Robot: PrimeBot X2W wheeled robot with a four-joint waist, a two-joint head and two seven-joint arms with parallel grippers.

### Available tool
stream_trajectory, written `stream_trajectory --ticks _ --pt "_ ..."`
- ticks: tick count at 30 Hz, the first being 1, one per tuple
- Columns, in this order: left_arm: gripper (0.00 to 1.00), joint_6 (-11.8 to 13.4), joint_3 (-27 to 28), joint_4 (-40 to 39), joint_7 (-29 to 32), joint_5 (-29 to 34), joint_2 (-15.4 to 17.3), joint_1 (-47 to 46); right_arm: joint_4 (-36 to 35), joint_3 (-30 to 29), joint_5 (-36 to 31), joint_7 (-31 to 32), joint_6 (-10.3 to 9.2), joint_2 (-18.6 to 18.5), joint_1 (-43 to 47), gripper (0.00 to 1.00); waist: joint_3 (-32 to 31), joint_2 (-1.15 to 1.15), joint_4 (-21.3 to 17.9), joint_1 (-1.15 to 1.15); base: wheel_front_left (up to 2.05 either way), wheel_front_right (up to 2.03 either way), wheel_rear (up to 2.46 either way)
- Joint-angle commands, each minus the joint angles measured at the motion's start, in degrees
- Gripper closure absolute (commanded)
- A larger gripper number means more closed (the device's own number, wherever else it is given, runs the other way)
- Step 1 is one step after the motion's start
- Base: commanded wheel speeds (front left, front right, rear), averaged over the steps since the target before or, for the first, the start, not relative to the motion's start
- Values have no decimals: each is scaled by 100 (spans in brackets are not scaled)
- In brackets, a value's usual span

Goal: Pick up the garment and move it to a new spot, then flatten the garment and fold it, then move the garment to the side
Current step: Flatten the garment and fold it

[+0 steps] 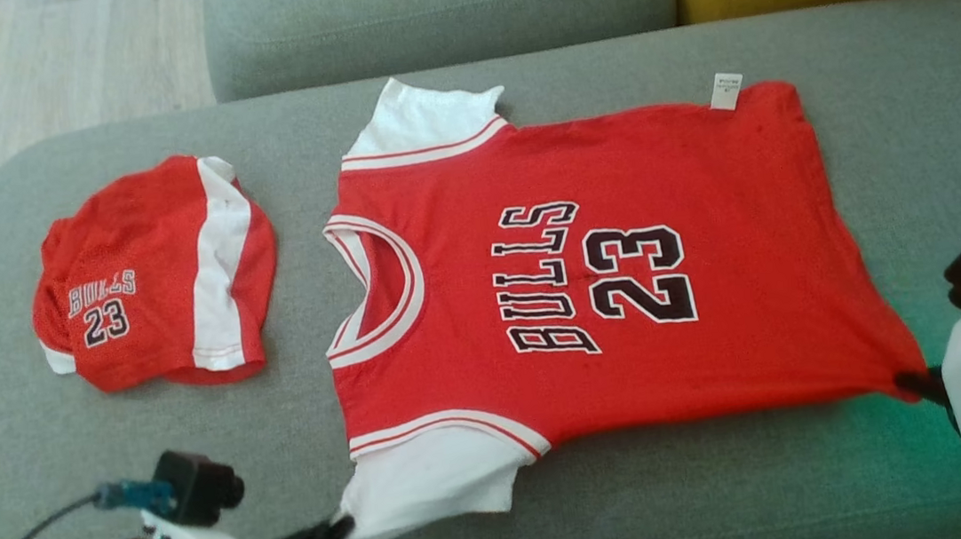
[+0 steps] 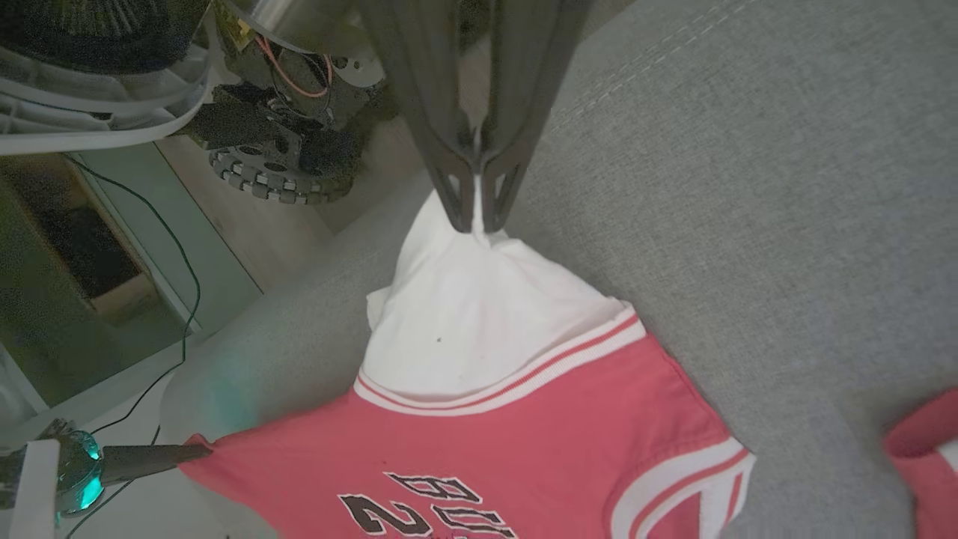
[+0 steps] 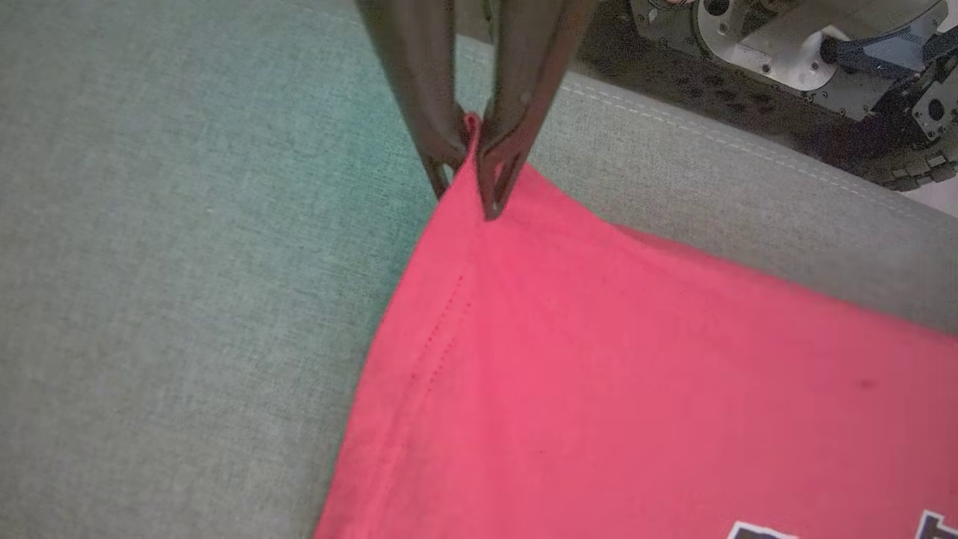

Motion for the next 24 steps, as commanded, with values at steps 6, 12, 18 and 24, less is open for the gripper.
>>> stream_trajectory --ticks 6,12,18,24 --pt "100 68 597 -257 -84 114 247 -906 22 -268 -91 -201 -5 -75 -628 100 244 0 -39 0 0 0 0" --pt "100 73 781 -161 -111 166 97 -1480 226 -441 -143 -314 -5 168 -1118 100 550 0 -91 0 0 0 0" --pt "100 49 850 259 -195 343 -197 -2166 564 -407 -358 -303 -5 404 -1541 100 952 0 -130 0 0 0 0" --pt "100 15 839 855 -351 563 -570 -2902 916 -331 -502 -145 -5 611 -1905 100 1289 0 -152 0 0 0 0"
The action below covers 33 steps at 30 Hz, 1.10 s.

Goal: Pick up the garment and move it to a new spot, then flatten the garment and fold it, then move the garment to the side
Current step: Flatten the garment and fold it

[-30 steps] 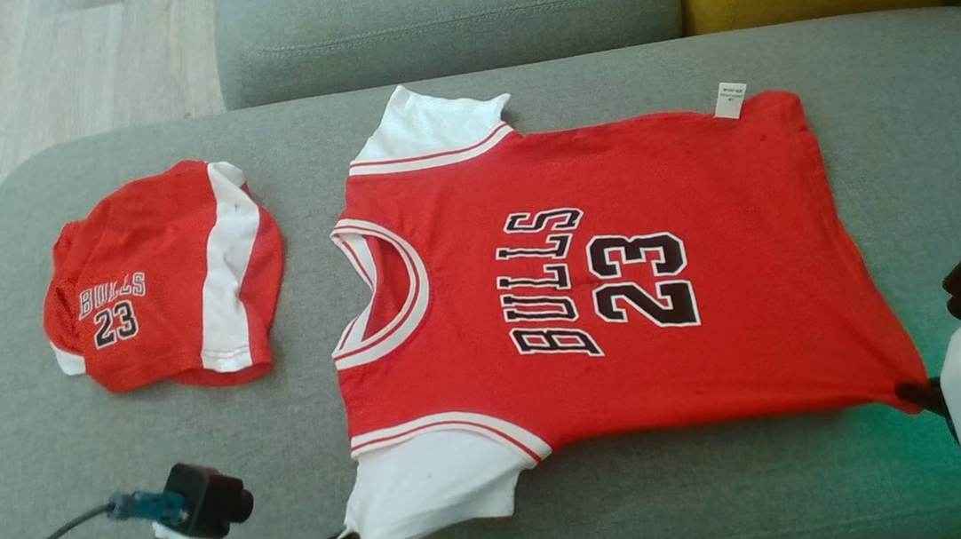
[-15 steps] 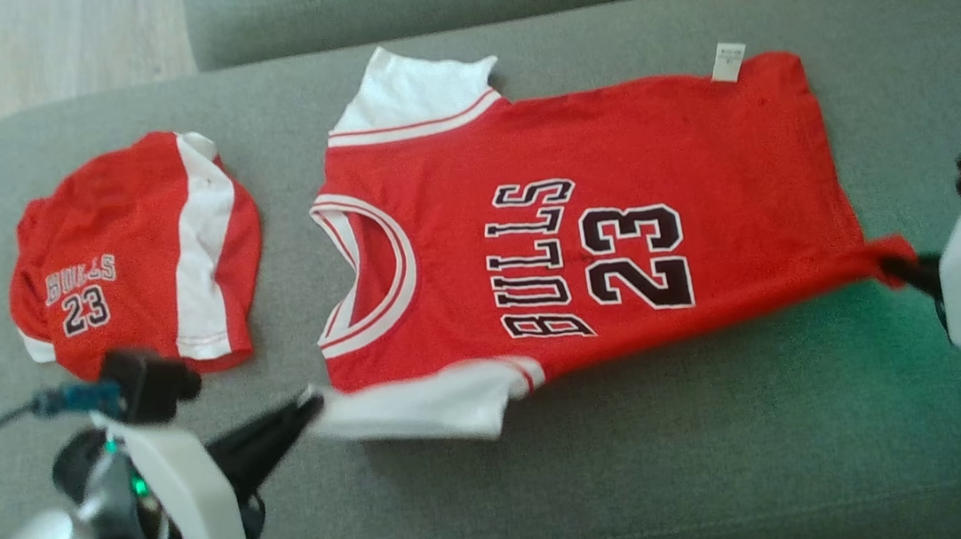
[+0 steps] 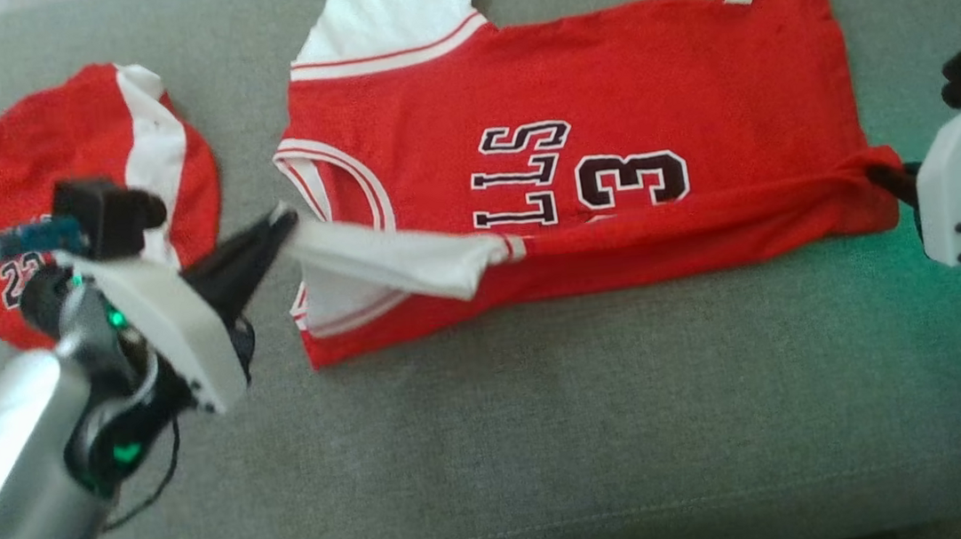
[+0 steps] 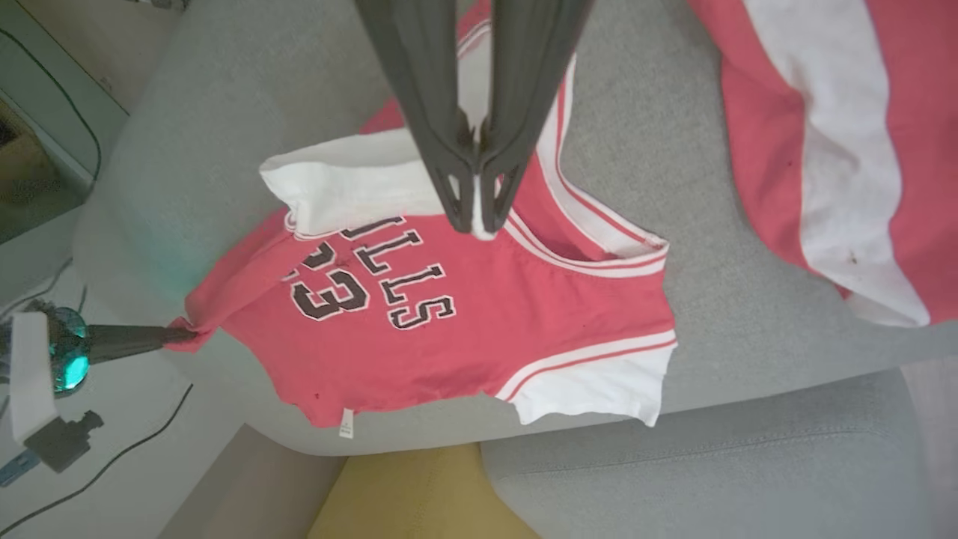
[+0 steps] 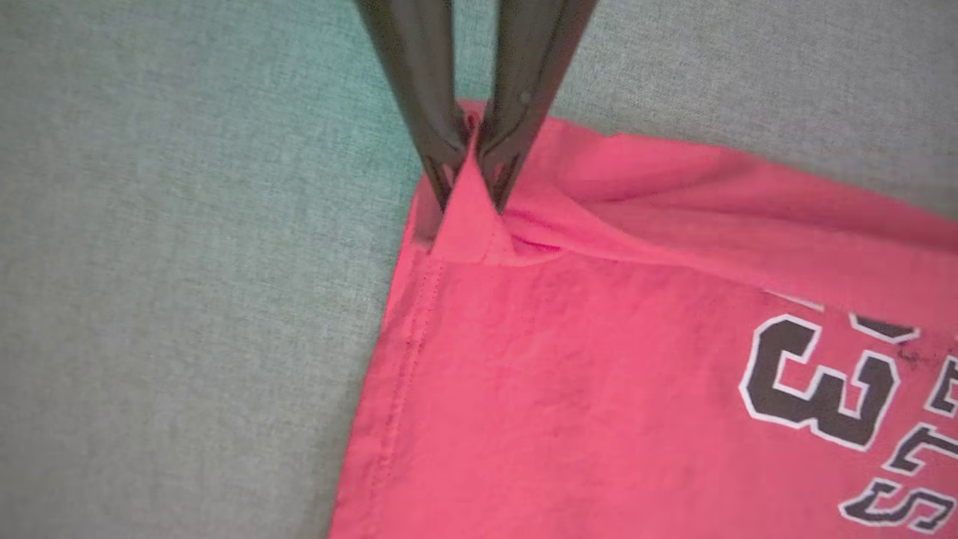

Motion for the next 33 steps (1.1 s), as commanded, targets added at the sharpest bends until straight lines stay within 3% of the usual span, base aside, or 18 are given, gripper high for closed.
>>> stream_trajectory --ticks 1,8,9,10,11,12,13,24,29,33 --pt "100 -13 324 116 -125 122 64 -564 51 11 -102 50 -5 -42 -181 100 177 0 -22 0 0 0 0" --pt "100 -35 224 871 -328 307 -347 -1108 302 119 -145 172 -5 162 -448 100 372 0 -58 0 0 0 0" --pt "100 -36 206 1004 -355 334 -408 -1181 352 126 -180 147 -5 189 -501 69 394 0 -66 0 0 0 0" --pt "100 -26 201 1143 -390 364 -469 -1254 408 113 -228 57 -5 214 -565 0 415 0 -74 0 0 0 0" --pt "96 17 212 1286 -442 400 -529 -1327 483 79 -252 -38 -5 258 -623 0 436 0 -85 0 0 0 0" --pt "25 89 237 1436 -523 447 -591 -1402 548 38 -275 -159 -5 312 -679 0 449 0 -95 0 0 0 0" --pt "0 183 283 1590 -622 481 -660 -1470 625 -15 -280 -275 -5 373 -723 0 458 0 -108 0 0 0 0" --pt "0 804 1002 2474 -2265 368 -1238 -1449 1260 -460 -486 -2189 -5 823 -670 0 181 0 -156 0 0 0 0" --pt "0 1011 1496 2188 -2681 275 -1554 -666 1389 -798 -517 -3467 -5 986 -201 0 -165 0 -122 0 0 0 0" --pt "0 1164 2245 1465 -2702 797 -1958 231 1429 -1176 -676 -4093 -5 1132 291 0 -441 0 -88 0 0 0 0"
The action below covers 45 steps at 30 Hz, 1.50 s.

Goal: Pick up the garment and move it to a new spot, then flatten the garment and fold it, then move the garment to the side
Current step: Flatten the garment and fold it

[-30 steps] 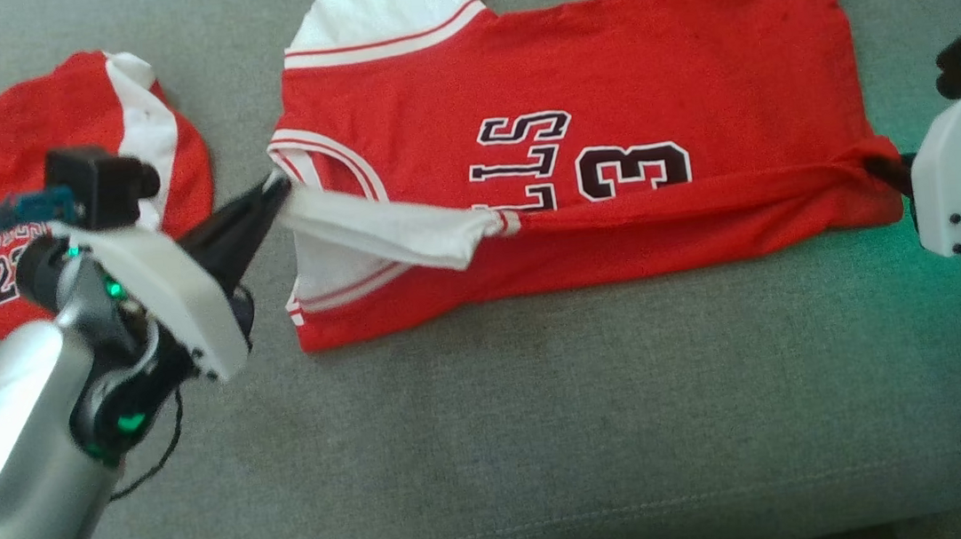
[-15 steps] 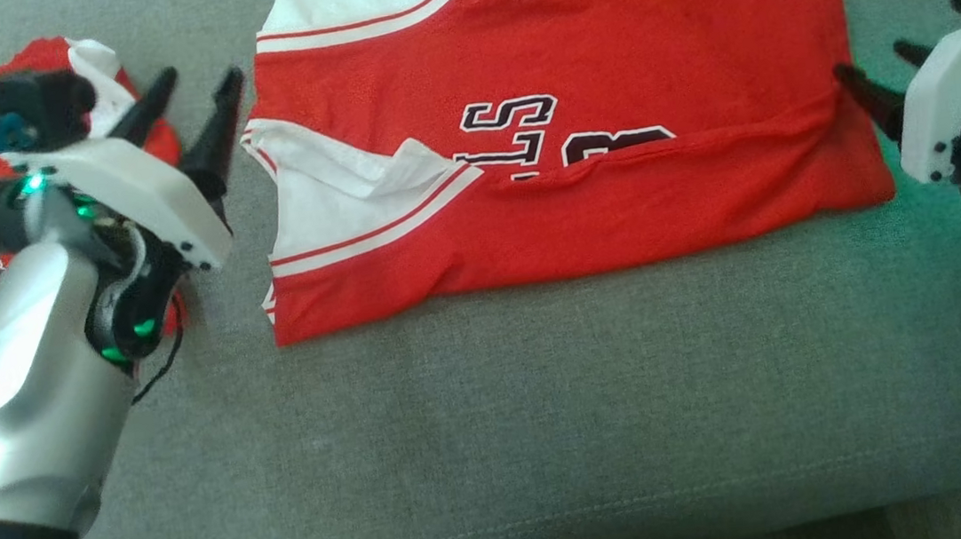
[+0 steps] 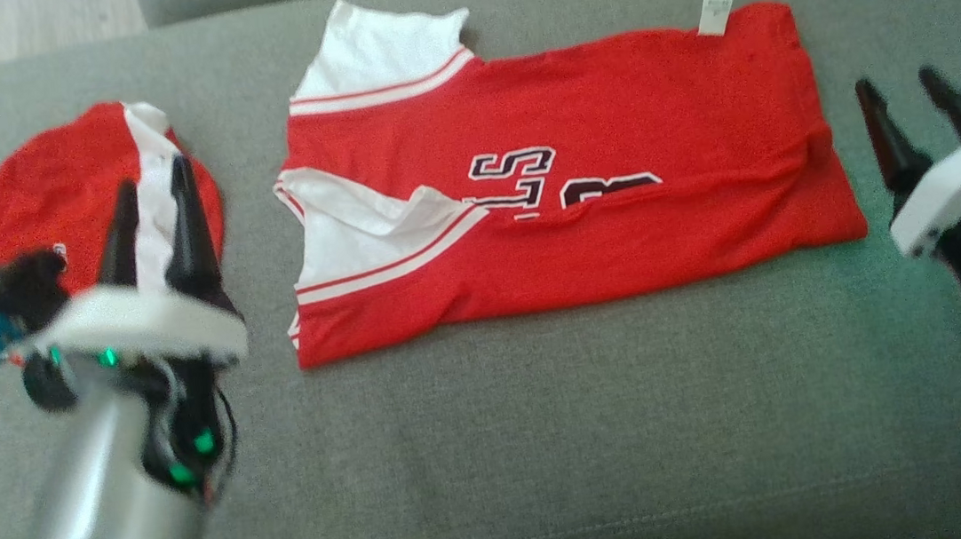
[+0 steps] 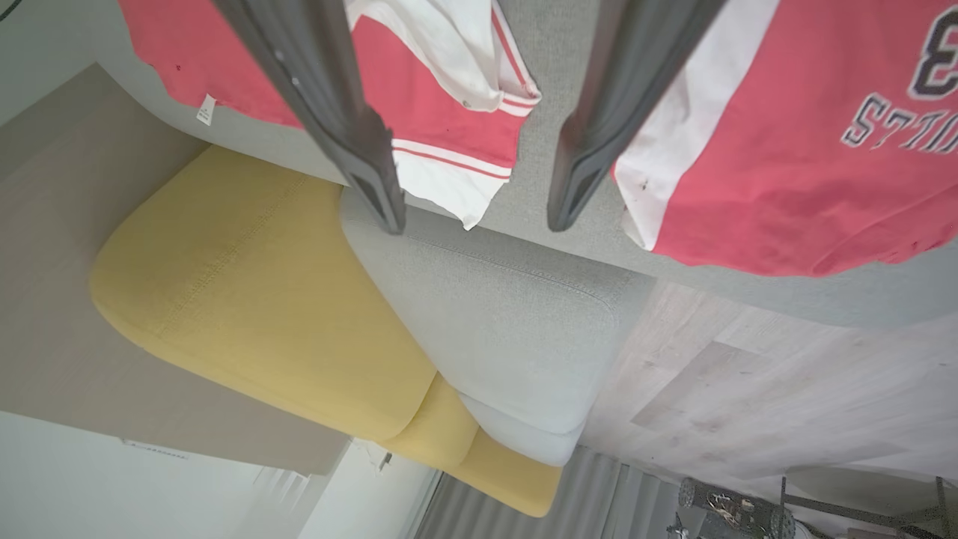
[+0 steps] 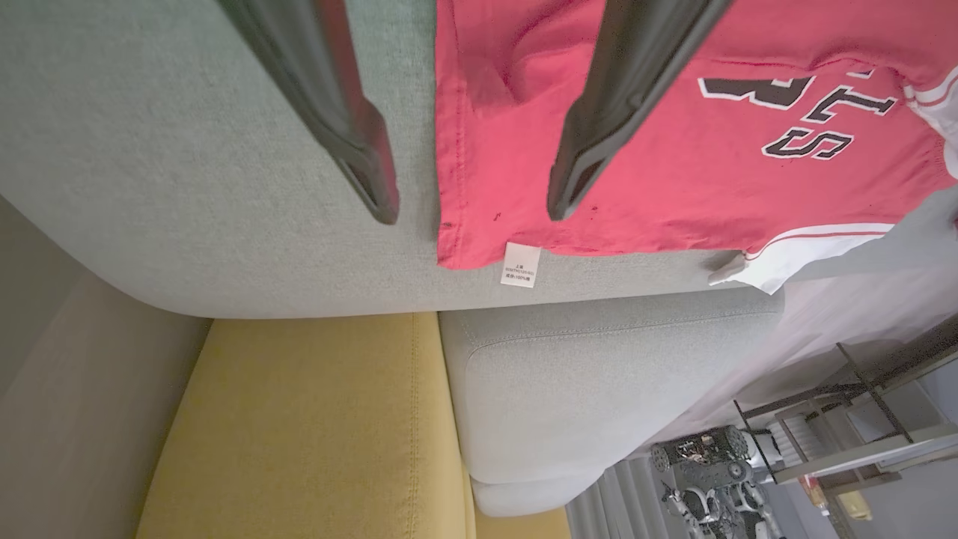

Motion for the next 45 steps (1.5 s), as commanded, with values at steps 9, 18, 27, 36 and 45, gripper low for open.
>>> stream_trajectory --ticks 9,18,27,36,45 --pt "0 -309 964 -665 -69 1543 -851 1499 -1571 -2554 -1977 -124 -5 552 1616 0 -390 0 -163 0 0 0 0" --pt "0 -409 1172 -39 -69 2197 -1054 1603 -2762 -3695 -3378 -125 -5 1488 2769 0 -376 0 -461 0 0 0 0" --pt "0 -210 1292 871 -70 2742 -1082 1193 -3094 -3859 -3705 -55 -5 1769 2923 0 -283 0 -718 0 0 0 0" --pt "0 43 1213 2385 35 2995 -913 478 -3310 -3894 -3760 28 -5 1866 2910 0 -80 0 -923 0 0 0 0" --pt "100 -225 1003 2998 110 3013 -907 137 -3168 -4037 -3851 242 -5 1933 2887 0 6 0 -873 0 0 0 0"
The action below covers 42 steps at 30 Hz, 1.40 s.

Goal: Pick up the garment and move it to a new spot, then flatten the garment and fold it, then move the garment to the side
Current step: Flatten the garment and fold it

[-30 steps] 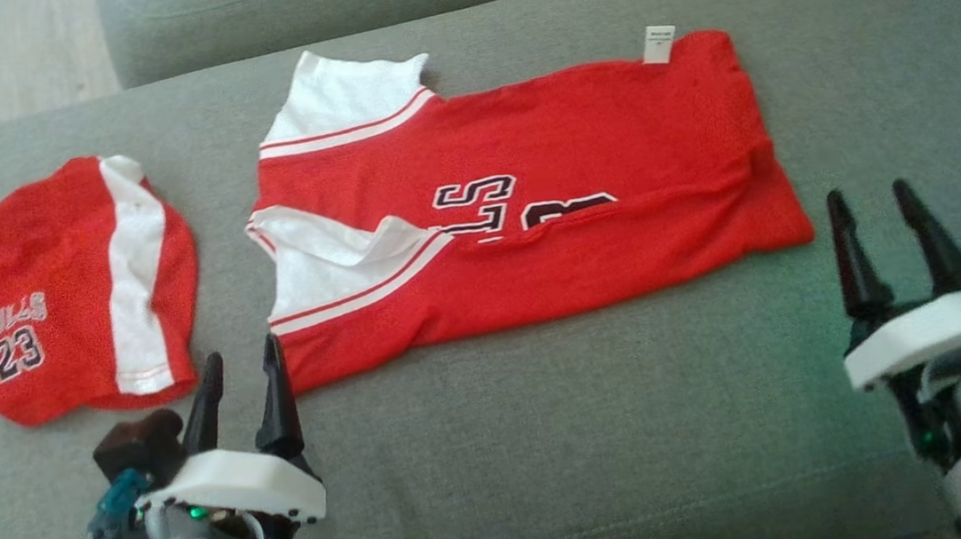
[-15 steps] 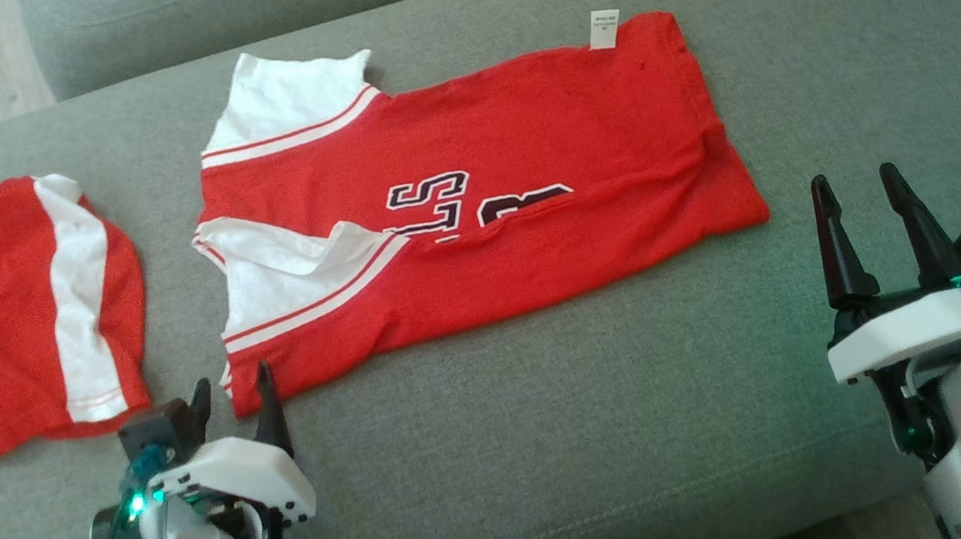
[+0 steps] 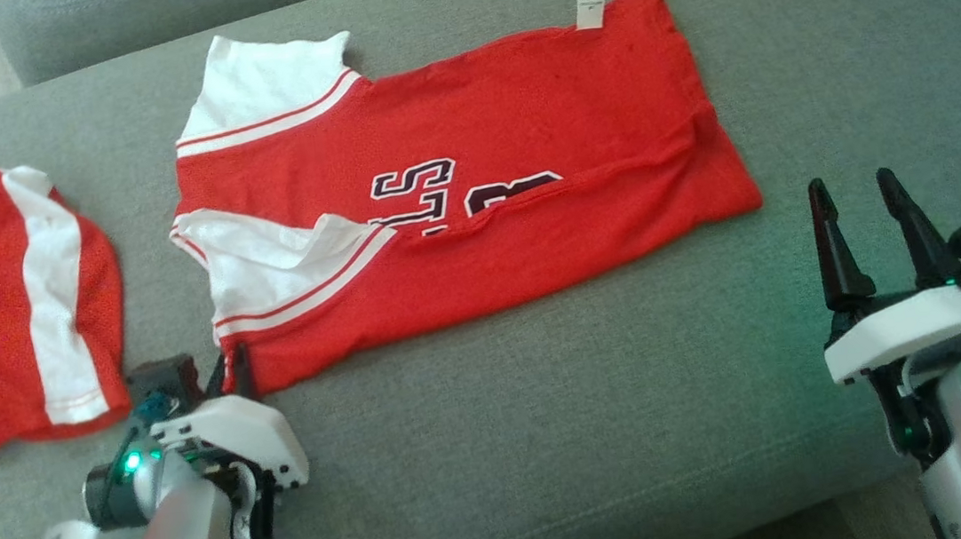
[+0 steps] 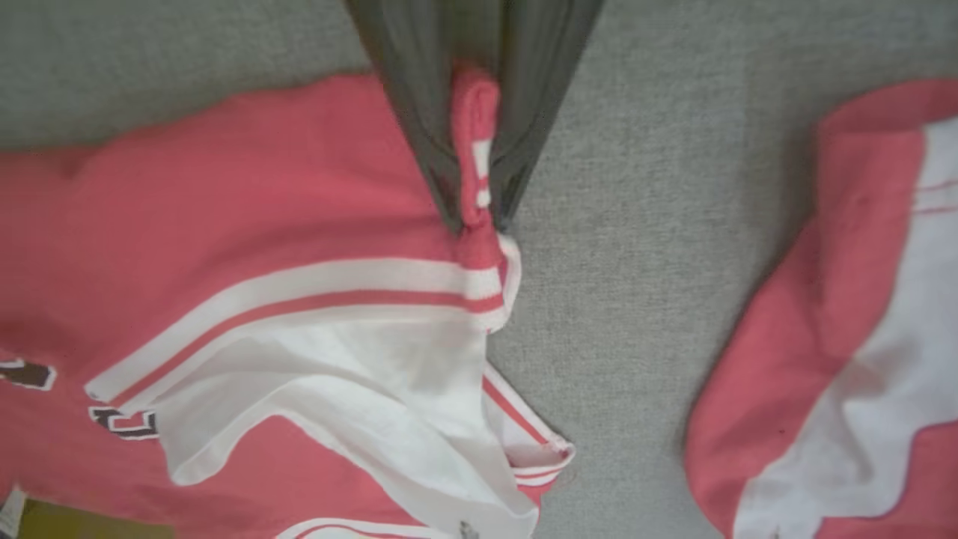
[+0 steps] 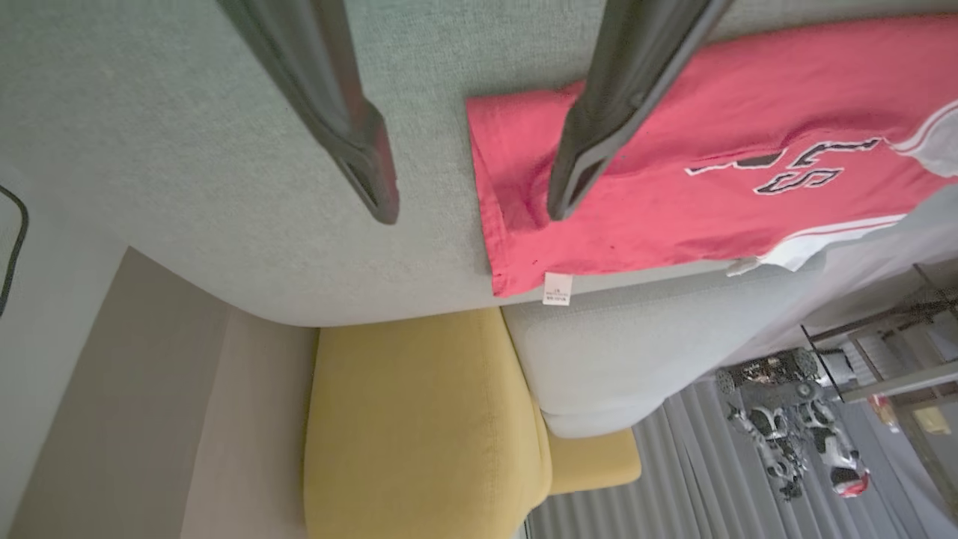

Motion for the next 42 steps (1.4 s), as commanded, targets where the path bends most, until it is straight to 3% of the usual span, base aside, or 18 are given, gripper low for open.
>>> stream_trajectory --ticks 1,9,15,31,32,33,42 --pt "100 -9 111 -38 -45 17 110 -108 -98 66 -64 56 -5 21 -125 0 11 0 72 0 0 0 0" --pt "100 -142 82 -960 -181 11 27 -102 529 -341 44 622 -5 256 -532 0 65 0 508 0 0 0 0" --pt "100 -229 -108 -1879 -185 103 -42 142 1370 -1013 36 1057 -5 417 -1010 0 185 0 876 0 0 0 0" --pt "100 -254 -597 -2363 -158 107 -88 315 3226 -1839 -556 1119 -5 345 -2027 0 369 0 1204 0 0 0 0" --pt "100 -246 -603 -2361 -147 98 -89 318 3310 -1816 -564 1125 -5 345 -2067 55 362 0 1203 0 0 0 0" --pt "100 -235 -605 -2352 -136 91 -87 326 3379 -1797 -562 1112 -5 342 -2100 98 349 0 1197 0 0 0 0" --pt "100 -165 -570 -2038 -30 -3 33 528 3530 -1167 -393 1045 -5 54 -2098 100 17 0 1110 0 0 0 0"
